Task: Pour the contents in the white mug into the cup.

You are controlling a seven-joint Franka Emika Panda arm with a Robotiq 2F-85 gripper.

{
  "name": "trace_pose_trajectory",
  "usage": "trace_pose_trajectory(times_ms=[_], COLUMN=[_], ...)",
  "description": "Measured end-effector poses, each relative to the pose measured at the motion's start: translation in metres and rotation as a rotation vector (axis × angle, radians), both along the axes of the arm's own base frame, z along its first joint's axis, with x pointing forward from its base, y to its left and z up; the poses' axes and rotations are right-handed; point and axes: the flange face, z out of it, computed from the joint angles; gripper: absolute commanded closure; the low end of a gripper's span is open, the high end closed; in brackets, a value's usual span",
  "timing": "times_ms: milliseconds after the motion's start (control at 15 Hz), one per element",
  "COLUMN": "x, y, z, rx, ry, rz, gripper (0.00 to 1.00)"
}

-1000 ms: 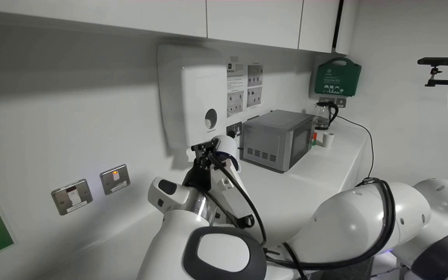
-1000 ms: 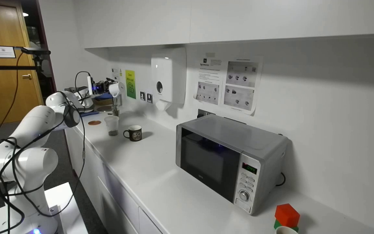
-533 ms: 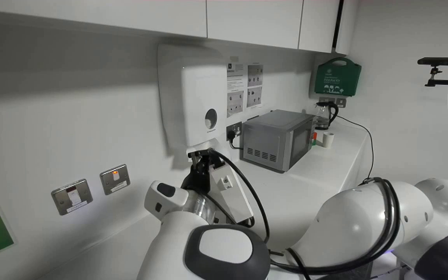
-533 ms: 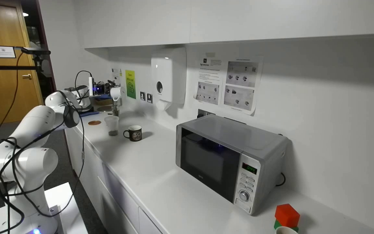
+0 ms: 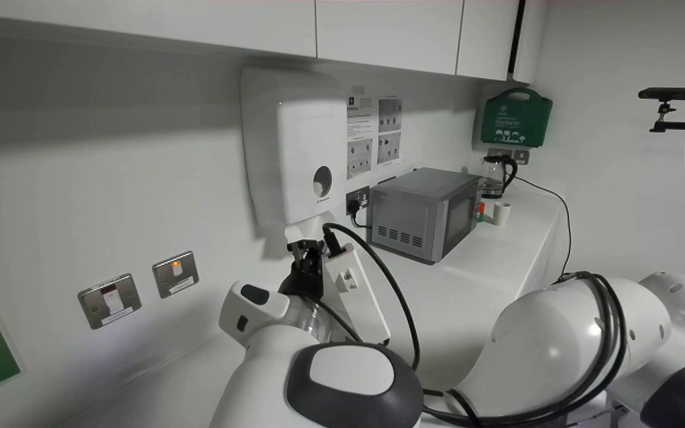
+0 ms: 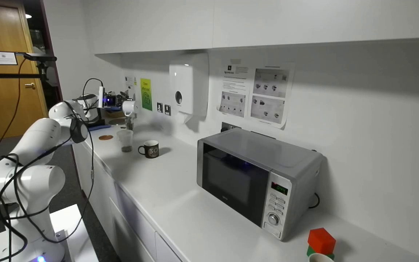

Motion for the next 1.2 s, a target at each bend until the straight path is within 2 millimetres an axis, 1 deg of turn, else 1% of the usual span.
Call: trace_pose_trajectory(times_ms=[200, 400, 533, 667, 867, 1200], x=[-0.023, -0.055, -0.074, -0.087, -0.094, -0.091], y=[0.016, 0.03, 0.035, 0.036, 0.035, 0.03], z=[0.003, 0.01, 0.016, 0.023, 0.031, 0.039], rx=[0.018, 0.04, 0.056, 0.07, 0.089, 0.124], ry=[0.008, 0.009, 0.006, 0.007, 0.013, 0.028], rz=[0.032, 0.038, 0.027, 0.017, 0.009, 0.004], gripper=[0.99, 0.99, 0.99, 0.99, 0.99, 0.99])
